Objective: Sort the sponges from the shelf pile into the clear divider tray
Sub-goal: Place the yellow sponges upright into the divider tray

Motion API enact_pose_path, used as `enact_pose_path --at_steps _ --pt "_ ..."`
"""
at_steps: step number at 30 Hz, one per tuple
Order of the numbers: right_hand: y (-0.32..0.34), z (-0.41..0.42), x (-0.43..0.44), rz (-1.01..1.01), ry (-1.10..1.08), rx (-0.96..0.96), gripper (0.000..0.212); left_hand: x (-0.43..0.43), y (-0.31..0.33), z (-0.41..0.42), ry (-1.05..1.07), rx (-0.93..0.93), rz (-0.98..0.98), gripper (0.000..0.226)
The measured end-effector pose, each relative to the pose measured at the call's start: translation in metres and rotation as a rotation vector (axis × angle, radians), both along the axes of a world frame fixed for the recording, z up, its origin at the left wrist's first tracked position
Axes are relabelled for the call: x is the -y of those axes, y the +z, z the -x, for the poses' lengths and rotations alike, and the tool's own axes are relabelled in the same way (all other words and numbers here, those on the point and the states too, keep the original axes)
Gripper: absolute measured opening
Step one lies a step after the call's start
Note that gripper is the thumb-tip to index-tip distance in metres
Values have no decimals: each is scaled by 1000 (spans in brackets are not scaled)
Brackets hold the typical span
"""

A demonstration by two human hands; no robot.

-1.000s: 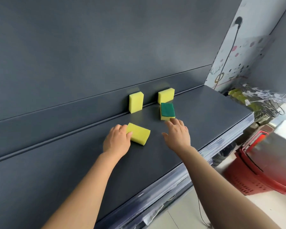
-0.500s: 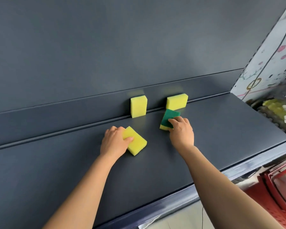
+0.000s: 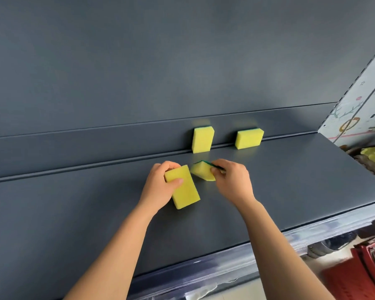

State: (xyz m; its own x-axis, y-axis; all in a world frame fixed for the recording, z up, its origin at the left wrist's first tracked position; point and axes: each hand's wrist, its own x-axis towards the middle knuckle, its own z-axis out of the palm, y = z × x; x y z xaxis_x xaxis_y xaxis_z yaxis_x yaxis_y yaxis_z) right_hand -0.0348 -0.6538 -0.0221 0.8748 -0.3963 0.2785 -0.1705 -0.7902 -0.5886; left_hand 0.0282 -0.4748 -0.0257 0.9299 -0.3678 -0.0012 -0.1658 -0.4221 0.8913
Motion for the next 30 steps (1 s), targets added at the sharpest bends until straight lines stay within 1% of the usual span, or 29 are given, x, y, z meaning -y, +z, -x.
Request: enact_pose_path --at_steps 3,7,10,11,14,18,20,23,27,30 --pt "11 5 -30 -224 97 -19 12 -30 6 12 20 -7 90 27" --pt "13 13 -80 -638 155 26 16 -79 10 25 80 -45 181 28" --pt "10 21 -123 -786 201 88 20 -116 11 36 110 -78 207 27" --pt "10 23 -136 -796 209 117 19 -128 12 40 122 -89 227 27" --pt "8 28 -174 -739 232 171 17 -160 12 53 179 -116 292 27" --pt "10 36 -216 -771 338 112 21 -197 11 71 278 -142 345 24" --pt "9 36 -228 -750 388 82 27 -212 10 80 330 -145 384 25" --pt "10 32 -245 -687 421 75 26 -232 9 92 405 -145 437 28" --pt "11 28 -271 -604 499 82 21 -257 5 107 522 -127 451 30" --pt "10 28 -293 -579 566 80 20 -277 4 121 612 -91 425 30"
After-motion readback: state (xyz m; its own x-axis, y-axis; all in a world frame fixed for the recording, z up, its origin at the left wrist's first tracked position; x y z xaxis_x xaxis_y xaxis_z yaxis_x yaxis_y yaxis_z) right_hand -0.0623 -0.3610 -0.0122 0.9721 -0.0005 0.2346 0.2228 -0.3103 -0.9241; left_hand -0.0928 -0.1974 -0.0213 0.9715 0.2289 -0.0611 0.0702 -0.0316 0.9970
